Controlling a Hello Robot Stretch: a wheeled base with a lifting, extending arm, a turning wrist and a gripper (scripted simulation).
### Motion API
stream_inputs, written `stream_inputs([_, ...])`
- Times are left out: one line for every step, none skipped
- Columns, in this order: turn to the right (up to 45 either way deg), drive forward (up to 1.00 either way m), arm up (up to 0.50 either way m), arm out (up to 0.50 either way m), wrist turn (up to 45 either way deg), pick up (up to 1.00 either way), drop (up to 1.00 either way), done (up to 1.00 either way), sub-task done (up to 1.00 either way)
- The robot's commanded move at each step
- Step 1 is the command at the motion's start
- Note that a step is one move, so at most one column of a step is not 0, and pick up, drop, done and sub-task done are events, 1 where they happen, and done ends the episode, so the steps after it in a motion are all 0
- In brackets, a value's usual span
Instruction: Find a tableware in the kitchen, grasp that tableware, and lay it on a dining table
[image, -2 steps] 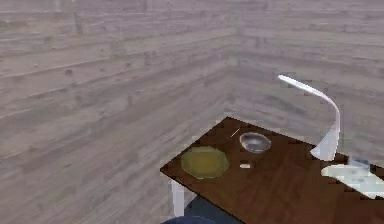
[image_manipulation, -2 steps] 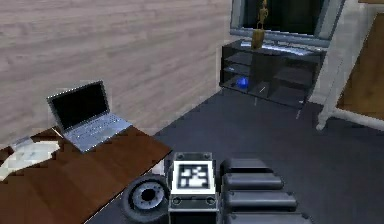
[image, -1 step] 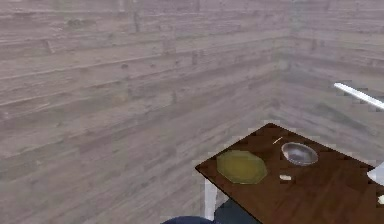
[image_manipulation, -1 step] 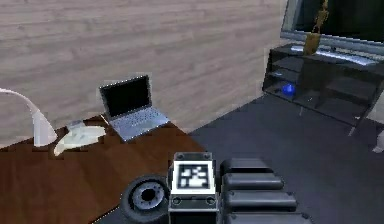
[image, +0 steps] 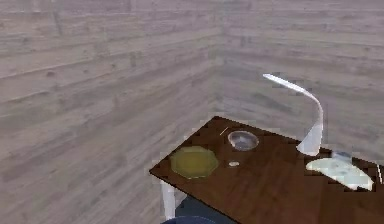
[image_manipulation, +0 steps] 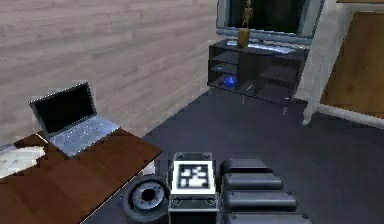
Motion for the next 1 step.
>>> stream_inputs([-15.0,0.0,0.0,0.0,0.0,0.0,0.0,0.0,0.0])
